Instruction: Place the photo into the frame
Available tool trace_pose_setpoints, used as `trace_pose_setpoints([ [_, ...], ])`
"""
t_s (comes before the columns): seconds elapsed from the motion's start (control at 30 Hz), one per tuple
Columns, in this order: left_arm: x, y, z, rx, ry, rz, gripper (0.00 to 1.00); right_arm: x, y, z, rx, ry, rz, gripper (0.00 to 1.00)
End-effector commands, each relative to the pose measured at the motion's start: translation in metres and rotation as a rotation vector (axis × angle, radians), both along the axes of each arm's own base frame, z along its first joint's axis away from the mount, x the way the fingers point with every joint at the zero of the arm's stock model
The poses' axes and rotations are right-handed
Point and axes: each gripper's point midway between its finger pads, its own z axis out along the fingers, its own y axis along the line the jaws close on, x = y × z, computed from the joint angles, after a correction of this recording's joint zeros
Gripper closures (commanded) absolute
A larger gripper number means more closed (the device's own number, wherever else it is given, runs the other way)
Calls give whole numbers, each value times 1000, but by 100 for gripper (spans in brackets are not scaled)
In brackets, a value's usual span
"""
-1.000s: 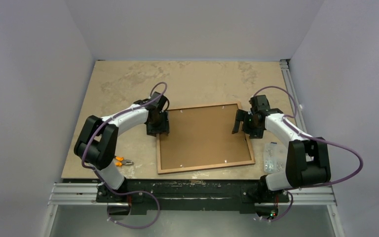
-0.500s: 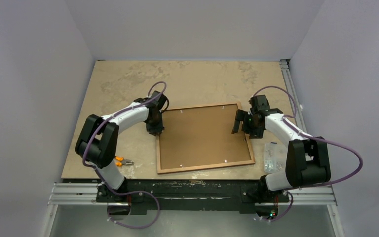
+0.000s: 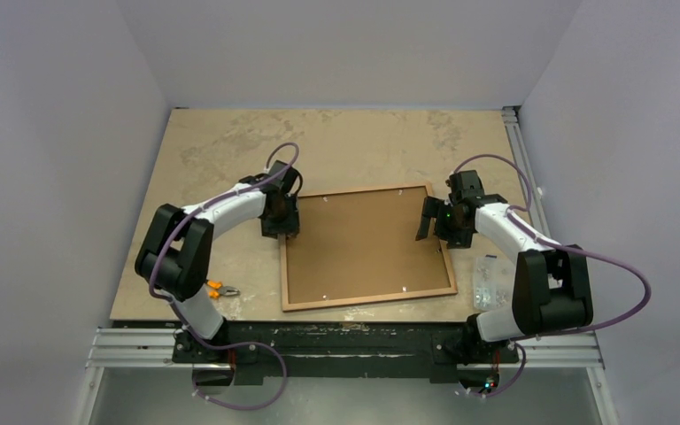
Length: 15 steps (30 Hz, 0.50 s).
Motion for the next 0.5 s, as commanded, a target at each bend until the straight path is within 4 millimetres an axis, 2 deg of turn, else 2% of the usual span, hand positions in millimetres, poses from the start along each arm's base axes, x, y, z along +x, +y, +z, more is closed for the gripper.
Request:
trace_pose_setpoints([
  [0.0, 18, 2, 0, 28, -32, -9, 51, 8, 21, 4, 100, -20, 43, 14],
  [0.1, 18, 4, -6, 42, -18, -7, 63, 8, 21, 3, 98, -17, 44, 15],
  [0.23, 14, 5, -12, 46, -8, -7, 89, 8, 22, 1, 100, -12, 46, 14],
  [0.3, 13, 5, -14, 48, -3, -8, 98, 8, 22, 1, 102, -10, 48, 15],
  [0.4, 13, 5, -14, 45, -4, -13, 100, 8, 23, 0, 105, -8, 48, 15],
  [0.47, 14, 2, -10, 29, -12, -14, 95, 7, 23, 0, 104, -7, 48, 15],
])
